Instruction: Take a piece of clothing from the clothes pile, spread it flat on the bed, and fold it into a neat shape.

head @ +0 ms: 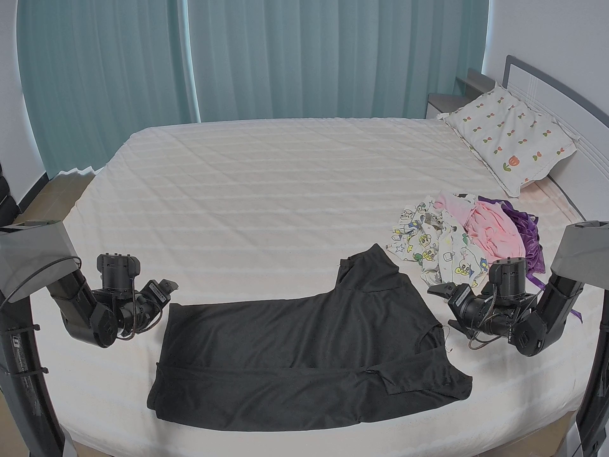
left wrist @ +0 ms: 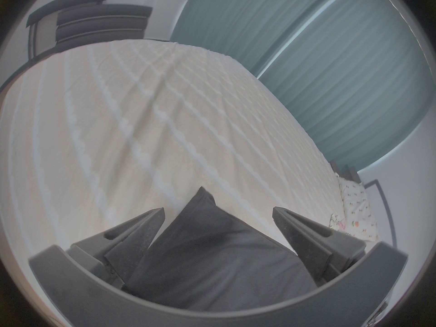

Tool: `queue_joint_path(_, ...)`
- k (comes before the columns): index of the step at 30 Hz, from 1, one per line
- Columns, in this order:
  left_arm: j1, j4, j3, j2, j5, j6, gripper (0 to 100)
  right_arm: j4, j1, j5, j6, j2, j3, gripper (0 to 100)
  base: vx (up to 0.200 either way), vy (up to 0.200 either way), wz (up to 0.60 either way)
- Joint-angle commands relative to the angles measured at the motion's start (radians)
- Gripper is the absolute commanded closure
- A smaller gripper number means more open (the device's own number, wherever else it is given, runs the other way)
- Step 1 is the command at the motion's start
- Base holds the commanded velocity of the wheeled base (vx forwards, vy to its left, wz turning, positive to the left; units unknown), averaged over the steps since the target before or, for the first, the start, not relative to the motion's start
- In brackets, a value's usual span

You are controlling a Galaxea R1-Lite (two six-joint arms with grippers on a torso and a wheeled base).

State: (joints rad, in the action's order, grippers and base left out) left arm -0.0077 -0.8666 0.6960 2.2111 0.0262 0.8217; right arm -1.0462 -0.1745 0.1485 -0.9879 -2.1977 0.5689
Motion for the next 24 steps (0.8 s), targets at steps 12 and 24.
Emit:
queue_joint_path(12,-0.012,-0.006,0.197,0.2,-0.008,-0.237,0,0.0,-0.013,-0.001,0.003,-0.016,-0.003,0,0.0,0.0,0.0)
queue_joint_path(24,-0.017,-0.046,0.272,0.285,-0.005,-0.245,0,0.0,-0.042,-0.02,0.015,-0.033,0.005,0,0.0,0.0,0.0)
